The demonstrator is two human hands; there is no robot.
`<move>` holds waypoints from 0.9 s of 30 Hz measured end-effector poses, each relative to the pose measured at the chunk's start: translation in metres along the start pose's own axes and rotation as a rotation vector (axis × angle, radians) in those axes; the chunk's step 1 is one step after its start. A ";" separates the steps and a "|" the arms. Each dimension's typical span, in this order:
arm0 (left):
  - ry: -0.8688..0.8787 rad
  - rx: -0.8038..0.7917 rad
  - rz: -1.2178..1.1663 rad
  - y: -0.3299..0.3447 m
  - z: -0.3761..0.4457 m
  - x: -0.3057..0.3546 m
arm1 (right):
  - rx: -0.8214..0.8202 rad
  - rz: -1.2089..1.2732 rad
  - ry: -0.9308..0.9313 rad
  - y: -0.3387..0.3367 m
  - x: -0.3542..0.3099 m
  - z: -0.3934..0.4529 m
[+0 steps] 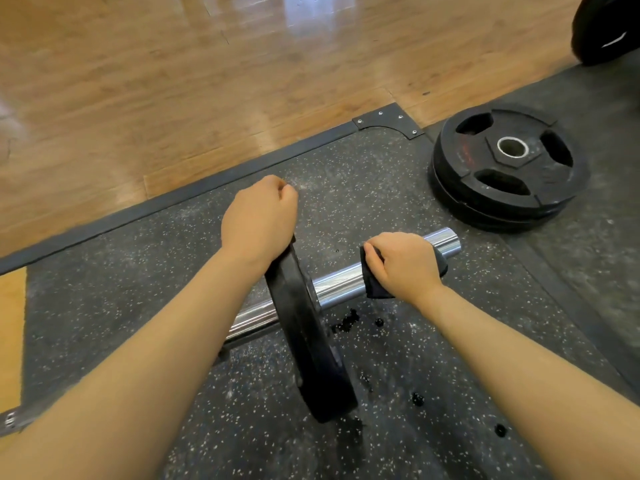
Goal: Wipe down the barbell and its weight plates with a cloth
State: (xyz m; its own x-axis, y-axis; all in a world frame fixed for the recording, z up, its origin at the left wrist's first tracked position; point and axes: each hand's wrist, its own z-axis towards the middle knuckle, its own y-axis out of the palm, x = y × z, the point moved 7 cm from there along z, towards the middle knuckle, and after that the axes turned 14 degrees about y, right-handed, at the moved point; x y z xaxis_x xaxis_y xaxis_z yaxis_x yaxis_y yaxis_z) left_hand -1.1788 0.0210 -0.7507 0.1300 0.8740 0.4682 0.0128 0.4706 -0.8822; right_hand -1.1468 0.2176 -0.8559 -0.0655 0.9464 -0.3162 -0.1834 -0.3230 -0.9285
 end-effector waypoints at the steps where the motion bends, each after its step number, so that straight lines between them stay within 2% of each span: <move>1: -0.004 -0.008 0.006 0.001 -0.001 0.001 | -0.013 0.027 0.045 0.000 0.001 0.001; 7: -0.024 -0.026 0.001 0.004 -0.006 -0.001 | -0.035 0.218 0.339 0.001 0.001 0.001; 16: 0.004 -0.040 0.007 0.001 -0.024 0.009 | -0.031 0.483 0.359 0.005 -0.027 -0.015; 20: -0.009 -0.021 0.016 0.001 -0.039 0.017 | -0.102 0.764 0.435 -0.003 -0.018 -0.019; 23: -0.007 0.043 0.014 0.001 -0.055 0.025 | -0.117 0.961 0.486 -0.011 -0.007 -0.028; 27: -0.003 0.162 -0.013 -0.001 -0.083 0.031 | -0.125 1.042 0.444 -0.015 -0.004 -0.052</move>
State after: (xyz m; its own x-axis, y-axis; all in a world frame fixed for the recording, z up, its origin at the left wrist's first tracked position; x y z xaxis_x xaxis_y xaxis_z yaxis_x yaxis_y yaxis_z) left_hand -1.0924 0.0377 -0.7396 0.1280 0.8678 0.4801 -0.1458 0.4953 -0.8564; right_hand -1.0924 0.2192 -0.8510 0.2287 0.1435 -0.9629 -0.1424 -0.9735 -0.1789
